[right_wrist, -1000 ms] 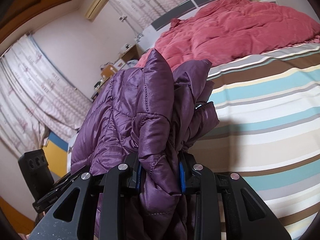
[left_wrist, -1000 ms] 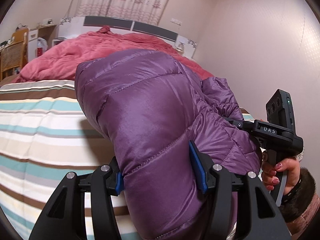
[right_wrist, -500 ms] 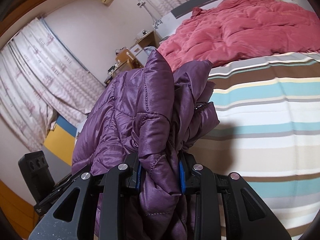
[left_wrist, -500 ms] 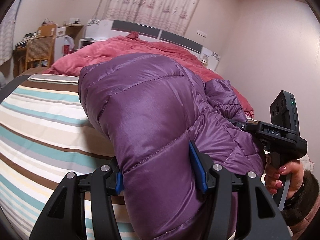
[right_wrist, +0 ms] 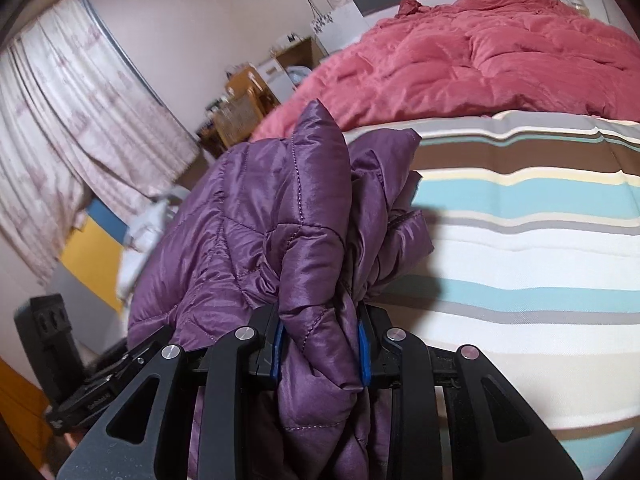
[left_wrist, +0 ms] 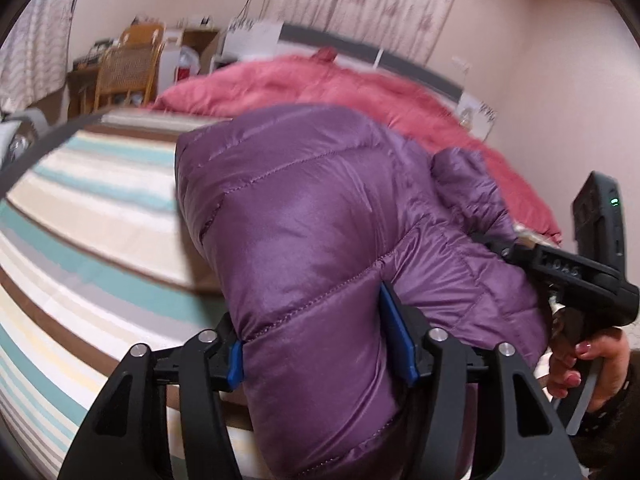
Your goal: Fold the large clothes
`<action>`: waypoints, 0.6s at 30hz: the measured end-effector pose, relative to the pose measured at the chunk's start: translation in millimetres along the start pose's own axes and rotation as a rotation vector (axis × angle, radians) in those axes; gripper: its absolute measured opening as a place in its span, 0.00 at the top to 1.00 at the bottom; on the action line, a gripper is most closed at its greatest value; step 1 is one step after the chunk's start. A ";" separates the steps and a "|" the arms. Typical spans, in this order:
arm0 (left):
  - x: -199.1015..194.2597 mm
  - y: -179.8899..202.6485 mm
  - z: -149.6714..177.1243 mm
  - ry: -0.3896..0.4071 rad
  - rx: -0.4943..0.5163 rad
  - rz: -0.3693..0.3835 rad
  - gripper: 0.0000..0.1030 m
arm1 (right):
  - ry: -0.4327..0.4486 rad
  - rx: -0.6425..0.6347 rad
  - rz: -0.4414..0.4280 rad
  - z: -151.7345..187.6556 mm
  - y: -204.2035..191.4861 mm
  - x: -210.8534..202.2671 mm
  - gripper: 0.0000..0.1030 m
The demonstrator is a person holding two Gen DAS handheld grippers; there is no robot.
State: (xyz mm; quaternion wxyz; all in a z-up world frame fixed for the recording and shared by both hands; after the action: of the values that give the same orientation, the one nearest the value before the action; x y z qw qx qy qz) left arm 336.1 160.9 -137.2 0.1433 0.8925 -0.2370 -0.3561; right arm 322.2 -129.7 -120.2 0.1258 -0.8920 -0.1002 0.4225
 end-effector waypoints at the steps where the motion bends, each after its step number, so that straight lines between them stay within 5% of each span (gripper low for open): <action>1: 1.0 -2.2 5.1 0.005 -0.003 0.004 0.40 | 0.003 -0.009 0.013 3.5 2.2 3.8 0.69; 4: 1.1 -1.8 13.6 0.014 0.004 0.003 0.39 | -0.011 0.000 0.039 13.6 11.9 10.7 0.62; 13: -29.0 22.0 26.0 0.040 0.054 -0.043 0.34 | 0.027 0.055 0.107 36.9 25.8 -21.5 0.62; 18: -18.5 31.2 37.7 0.009 0.159 -0.140 0.33 | -0.027 0.058 0.155 39.9 29.1 -6.2 0.56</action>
State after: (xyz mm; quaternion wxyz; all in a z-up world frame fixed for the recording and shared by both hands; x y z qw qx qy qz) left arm 287.9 140.9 -140.1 0.0479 0.9169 -0.2006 -0.3416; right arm 289.4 -153.5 -149.1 0.1172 -0.8873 -0.0203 0.4457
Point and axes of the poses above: each gripper's, at about its wrist camera, not at the fingertips, and x roughly the way its jaws point, y to its right, z to its underside, the point moved 2 cm from there along x, roughly the way its jaws point, and after that the axes turned 13 degrees about z, right-handed, at the moved point
